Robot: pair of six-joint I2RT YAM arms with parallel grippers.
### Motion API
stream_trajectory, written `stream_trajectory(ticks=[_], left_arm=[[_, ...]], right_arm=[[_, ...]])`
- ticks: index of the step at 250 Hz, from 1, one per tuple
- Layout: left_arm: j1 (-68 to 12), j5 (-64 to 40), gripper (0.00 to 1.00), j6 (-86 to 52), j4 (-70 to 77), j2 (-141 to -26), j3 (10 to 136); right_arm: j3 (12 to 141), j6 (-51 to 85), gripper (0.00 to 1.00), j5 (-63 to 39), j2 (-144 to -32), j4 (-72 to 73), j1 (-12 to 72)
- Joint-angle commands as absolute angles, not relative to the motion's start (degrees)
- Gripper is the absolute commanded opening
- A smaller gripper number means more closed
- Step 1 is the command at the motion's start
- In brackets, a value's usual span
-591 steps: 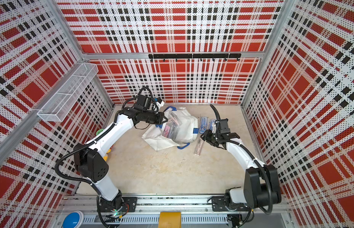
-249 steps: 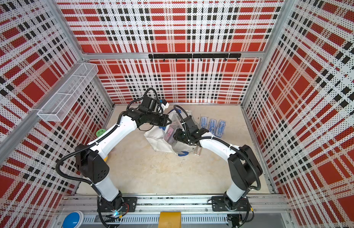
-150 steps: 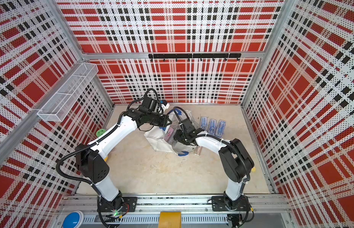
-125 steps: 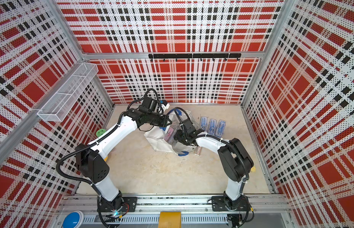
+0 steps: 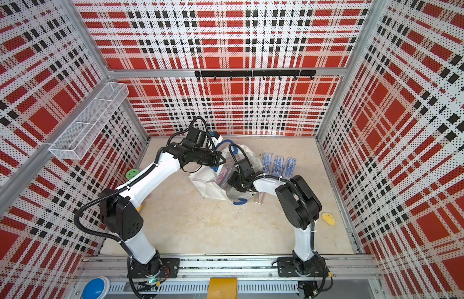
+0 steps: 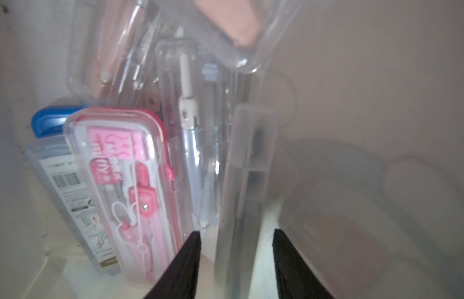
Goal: Take out the compass set from the canvas bag
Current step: Pick up the compass set from the canvas bag.
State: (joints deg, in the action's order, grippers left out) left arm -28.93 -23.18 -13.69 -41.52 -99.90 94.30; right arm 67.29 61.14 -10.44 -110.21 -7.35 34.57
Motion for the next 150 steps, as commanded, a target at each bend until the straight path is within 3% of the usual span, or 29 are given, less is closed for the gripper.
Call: stream_trajectory(ticks=[1,97,150], left_arm=[[-29.59,-25.59,0.00,-13.94,-41.92,-97.56,94.00],[-29.71,-25.24,0.00,-14.59,-41.66,-97.91,94.31],[-29.70,-24.89,0.00,-15.13,-41.08,-98.26,94.75]], right_arm=[[67.52,63.85,0.43,-10.82,-112.46,-7.46,33.37],[66.93,60.94,0.21,-11.64,-109.51,-8.26,33.16],[65.16,58.74,0.16,-12.82,-103.64,-8.14,33.23]])
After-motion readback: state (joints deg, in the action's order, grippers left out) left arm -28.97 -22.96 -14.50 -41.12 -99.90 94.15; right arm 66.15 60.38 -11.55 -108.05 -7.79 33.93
